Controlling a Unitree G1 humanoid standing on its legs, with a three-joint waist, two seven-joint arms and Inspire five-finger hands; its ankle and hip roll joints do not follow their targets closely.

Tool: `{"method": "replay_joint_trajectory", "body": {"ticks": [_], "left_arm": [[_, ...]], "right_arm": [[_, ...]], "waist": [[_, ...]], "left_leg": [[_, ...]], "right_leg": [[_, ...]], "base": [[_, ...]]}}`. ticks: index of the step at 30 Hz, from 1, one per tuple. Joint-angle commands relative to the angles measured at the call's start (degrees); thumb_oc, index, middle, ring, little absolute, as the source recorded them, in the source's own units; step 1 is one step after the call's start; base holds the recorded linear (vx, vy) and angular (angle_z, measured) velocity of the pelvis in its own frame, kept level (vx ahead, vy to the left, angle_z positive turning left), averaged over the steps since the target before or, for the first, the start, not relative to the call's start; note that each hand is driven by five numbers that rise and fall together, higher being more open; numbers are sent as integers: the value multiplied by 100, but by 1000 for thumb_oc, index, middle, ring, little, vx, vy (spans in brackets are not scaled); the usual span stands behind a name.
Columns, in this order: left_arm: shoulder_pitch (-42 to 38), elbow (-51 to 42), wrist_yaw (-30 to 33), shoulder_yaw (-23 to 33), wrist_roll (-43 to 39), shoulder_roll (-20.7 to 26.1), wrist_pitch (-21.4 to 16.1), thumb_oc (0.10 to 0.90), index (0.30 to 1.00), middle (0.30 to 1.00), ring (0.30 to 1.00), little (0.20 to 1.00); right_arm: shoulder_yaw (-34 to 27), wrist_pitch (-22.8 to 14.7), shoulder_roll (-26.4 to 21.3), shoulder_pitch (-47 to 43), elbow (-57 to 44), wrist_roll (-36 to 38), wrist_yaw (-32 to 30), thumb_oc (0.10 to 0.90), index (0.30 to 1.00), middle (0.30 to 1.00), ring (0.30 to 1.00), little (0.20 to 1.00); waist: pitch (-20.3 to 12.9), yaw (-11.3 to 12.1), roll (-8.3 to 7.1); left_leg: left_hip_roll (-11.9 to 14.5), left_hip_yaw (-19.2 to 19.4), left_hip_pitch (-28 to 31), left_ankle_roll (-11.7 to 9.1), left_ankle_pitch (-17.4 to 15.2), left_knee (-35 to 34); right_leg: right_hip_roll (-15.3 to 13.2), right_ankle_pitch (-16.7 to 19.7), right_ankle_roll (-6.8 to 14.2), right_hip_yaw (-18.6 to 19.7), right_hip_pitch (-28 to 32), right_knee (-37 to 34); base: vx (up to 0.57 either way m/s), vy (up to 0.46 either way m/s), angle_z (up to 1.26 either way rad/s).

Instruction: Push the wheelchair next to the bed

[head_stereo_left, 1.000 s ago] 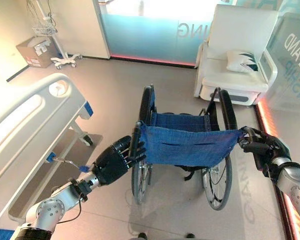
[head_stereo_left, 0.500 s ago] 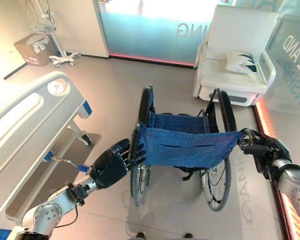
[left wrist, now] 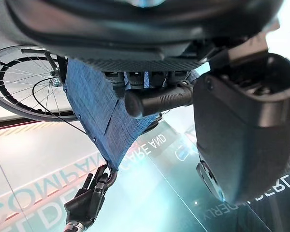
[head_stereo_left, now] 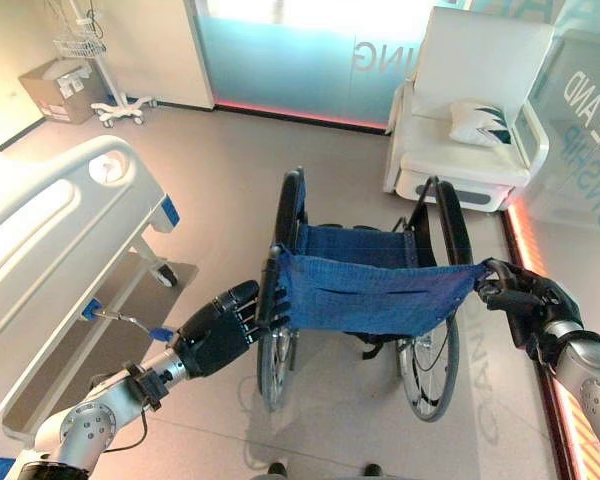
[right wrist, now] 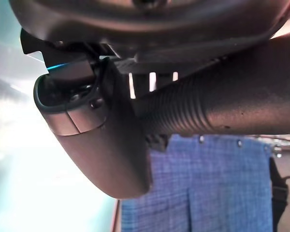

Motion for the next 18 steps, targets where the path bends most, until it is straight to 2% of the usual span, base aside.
{"method": "replay_joint_trajectory", "body": {"ticks": [1,3,14,18], "left_arm": [[-1650,-1686,-1751,828,-1459,-244,-1797,800,900,900,900,900],[-1671,-1713,-1496,909,-1625,-326,-1887,800,900,900,900,900],[-1609,-1664,-1369,1113,-1621,-545,-1679,800,900,900,900,900],[-1587,-1658,-1132,1036,-760,-421,-1394,800,900,900,900,900]], "right_arm": [[-119,-287,-191,-278,-645,39,653,400,300,300,300,300],[-131,-260,-139,-286,-666,-3,652,400,300,300,300,300],[-200,-206,10,-303,-594,-168,750,400,300,300,300,300],[-153,-117,-66,-362,-623,-137,739,400,300,300,300,300]], "waist": [[-639,-50,239],[-657,-45,230],[-693,-12,199],[-702,1,210]], "left_leg": [[177,138,8,-303,-229,21],[174,134,9,-309,-226,21],[172,132,14,-320,-240,21],[170,115,16,-325,-227,21]], "right_leg": [[-195,-225,98,-243,194,11],[-196,-226,94,-250,198,11],[-196,-249,83,-287,223,11],[-181,-245,86,-290,225,11]], "base": [[0,0,0],[0,0,0],[0,0,0],[0,0,0]]}}
